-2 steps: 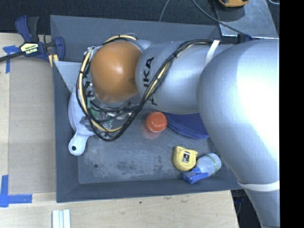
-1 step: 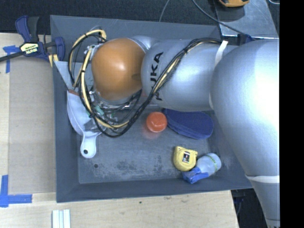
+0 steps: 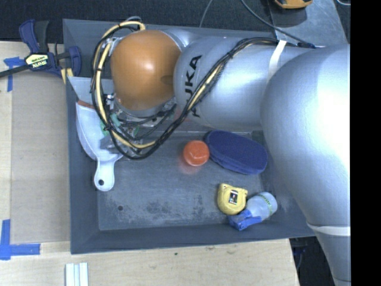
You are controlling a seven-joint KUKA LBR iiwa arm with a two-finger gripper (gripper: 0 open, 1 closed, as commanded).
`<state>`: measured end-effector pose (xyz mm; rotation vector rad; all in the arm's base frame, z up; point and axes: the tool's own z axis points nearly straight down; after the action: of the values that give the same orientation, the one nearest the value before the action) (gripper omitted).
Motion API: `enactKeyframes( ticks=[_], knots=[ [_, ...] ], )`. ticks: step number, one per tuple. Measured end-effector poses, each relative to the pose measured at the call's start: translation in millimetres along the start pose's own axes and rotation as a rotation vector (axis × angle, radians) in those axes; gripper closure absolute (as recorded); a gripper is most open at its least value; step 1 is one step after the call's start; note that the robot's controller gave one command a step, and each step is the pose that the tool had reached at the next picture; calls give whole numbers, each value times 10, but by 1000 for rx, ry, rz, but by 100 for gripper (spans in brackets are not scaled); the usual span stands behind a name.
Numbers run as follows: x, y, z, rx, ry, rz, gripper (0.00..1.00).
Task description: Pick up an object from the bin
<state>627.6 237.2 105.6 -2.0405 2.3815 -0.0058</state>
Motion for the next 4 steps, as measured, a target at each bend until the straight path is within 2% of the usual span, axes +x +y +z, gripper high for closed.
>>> enactKeyframes(
  ticks=[1,2,3,4],
  knots=[
    [38,410,210,-2,2,-16,100],
    [65,376,195,2,6,-12,0],
    [725,1034,323,12,1,-130,0],
    [704,1035,327,11,1,-135,100]
  ],
)
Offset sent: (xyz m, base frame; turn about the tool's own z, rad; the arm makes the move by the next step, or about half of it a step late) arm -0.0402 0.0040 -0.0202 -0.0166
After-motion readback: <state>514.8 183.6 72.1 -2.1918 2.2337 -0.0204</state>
